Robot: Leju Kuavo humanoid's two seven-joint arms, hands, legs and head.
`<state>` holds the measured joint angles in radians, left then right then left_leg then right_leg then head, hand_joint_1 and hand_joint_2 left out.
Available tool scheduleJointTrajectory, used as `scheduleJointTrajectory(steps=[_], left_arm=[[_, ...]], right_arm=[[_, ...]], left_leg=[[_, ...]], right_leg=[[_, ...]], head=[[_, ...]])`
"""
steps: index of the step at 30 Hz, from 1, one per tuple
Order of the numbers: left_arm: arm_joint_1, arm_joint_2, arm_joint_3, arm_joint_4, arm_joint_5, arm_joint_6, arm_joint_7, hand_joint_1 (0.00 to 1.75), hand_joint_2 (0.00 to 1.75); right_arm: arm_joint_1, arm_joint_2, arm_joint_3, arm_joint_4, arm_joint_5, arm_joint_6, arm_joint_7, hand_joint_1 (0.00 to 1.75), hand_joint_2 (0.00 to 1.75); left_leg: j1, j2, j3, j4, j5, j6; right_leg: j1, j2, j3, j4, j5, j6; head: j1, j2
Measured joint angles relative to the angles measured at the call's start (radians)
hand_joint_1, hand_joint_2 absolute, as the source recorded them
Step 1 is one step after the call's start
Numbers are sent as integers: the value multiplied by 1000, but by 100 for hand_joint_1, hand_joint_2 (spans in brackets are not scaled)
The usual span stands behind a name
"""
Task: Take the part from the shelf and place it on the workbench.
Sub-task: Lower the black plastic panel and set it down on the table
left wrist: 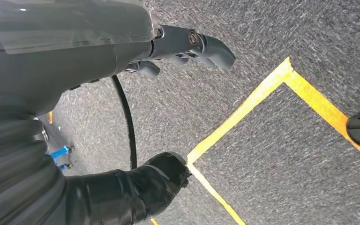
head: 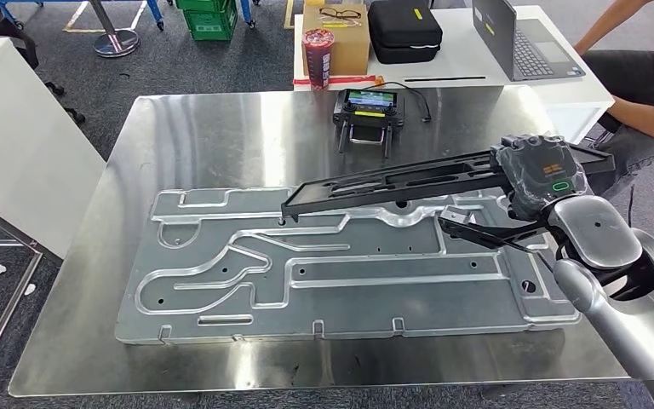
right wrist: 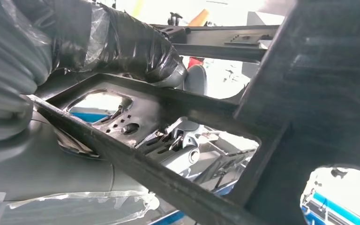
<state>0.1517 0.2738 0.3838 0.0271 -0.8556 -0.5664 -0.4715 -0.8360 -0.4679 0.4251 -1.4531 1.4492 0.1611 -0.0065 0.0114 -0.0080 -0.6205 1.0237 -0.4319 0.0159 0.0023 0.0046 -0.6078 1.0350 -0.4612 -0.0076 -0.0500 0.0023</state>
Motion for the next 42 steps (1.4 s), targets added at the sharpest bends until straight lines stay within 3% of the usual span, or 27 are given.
scheduleJointTrajectory(steps=[7, 12, 18, 22, 26, 29, 33, 42], left_arm=[[0, 0, 0, 0, -5, -2, -1, 0, 175], [-1, 0, 0, 0, -41, -3, -5, 0, 175], [-13, 0, 1, 0, -101, 10, -3, 0, 175], [-31, -1, 1, 0, -181, 30, -2, 0, 175], [-60, -1, 1, 0, -274, 41, 2, 0, 175], [-86, -1, 1, 0, -323, 48, 5, 0, 175], [-110, 0, 2, 0, -371, 56, 5, 0, 0], [-118, 0, 26, 0, -425, 65, 0, 0, 0]], right_arm=[[5, 2, 2, 5, 2, -2, 1, 175, 175], [60, 31, 7, 38, 25, -28, 21, 175, 175], [154, 112, 9, 123, 47, -96, 57, 175, 175], [215, 198, 9, 185, 67, -114, 57, 175, 175], [238, 294, 14, 256, 105, -114, 75, 0, 0], [239, 349, 26, 297, 114, -113, 78, 0, 0], [238, 389, 33, 320, 115, -103, 84, 0, 0], [235, 412, 35, 313, 113, -71, 79, 0, 0]], left_leg=[[1, 0, 0, -1, 1, -5], [0, 0, 0, -1, 1, -5], [0, 0, 1, -1, 1, -5], [-1, 1, 2, -1, 1, -5], [0, 19, 5, -2, -4, -13], [2, 40, 10, -3, -9, -17], [3, 57, 20, -8, -10, -17], [7, 59, 27, -16, -7, -15]], right_leg=[[1, 0, 0, 1, 0, -1], [1, -1, 1, 1, 0, -1], [1, -1, 2, 1, 0, -1], [1, 0, 3, 1, 1, -2], [1, 19, 3, 1, 4, -7], [2, 40, 4, 1, 6, -11], [3, 58, 4, 1, 10, -17], [6, 61, 4, 2, 11, -22]], head=[[0, 0], [0, 0], [0, 0], [0, 0], [1, 0], [1, 0], [0, 0], [0, 0]])
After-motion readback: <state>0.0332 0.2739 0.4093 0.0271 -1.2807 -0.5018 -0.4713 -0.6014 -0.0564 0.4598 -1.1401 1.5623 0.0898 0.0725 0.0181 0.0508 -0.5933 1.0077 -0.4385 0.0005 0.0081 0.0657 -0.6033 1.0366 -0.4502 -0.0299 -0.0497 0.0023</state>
